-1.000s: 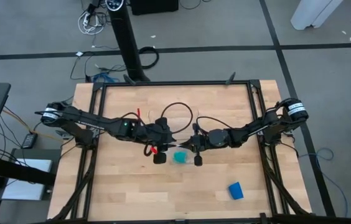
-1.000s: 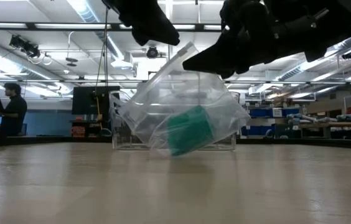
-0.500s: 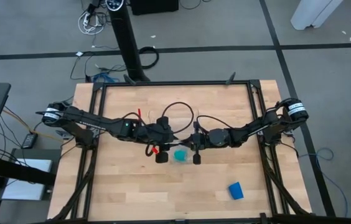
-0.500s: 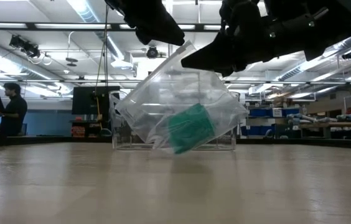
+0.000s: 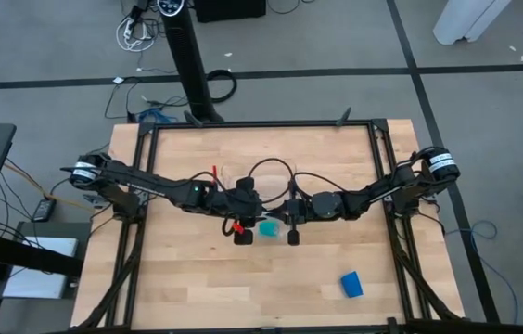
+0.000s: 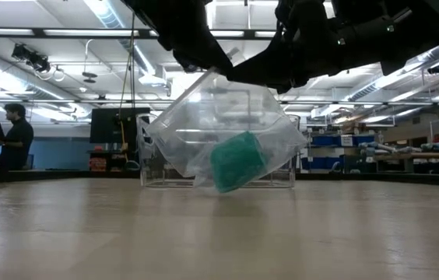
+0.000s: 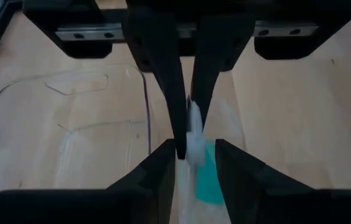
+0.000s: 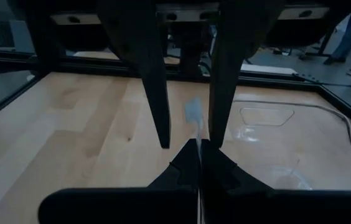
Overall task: Roll bandage
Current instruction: Open the transparent zip bag
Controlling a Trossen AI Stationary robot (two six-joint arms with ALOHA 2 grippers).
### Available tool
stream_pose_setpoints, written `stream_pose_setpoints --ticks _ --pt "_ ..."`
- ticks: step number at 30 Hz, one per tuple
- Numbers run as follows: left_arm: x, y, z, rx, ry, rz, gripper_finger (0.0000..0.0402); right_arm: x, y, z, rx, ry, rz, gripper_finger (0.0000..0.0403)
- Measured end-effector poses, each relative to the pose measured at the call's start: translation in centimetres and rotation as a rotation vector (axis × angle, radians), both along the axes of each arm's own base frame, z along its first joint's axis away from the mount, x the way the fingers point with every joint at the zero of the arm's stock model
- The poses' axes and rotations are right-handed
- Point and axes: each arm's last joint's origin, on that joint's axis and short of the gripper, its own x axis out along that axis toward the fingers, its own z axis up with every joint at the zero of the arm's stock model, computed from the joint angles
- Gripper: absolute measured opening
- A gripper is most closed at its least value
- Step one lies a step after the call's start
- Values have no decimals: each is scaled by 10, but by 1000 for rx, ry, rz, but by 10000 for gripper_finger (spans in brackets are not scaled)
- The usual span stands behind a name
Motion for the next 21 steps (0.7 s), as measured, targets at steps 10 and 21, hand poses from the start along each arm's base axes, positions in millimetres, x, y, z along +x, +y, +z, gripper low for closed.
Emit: stream_pose_setpoints --ticks 10,21 --pt "2 0 14 20 14 -13 119 0 0 0 0 3 0 0" --pt "1 1 13 59 27 29 107 0 0 0 1 2 0 0"
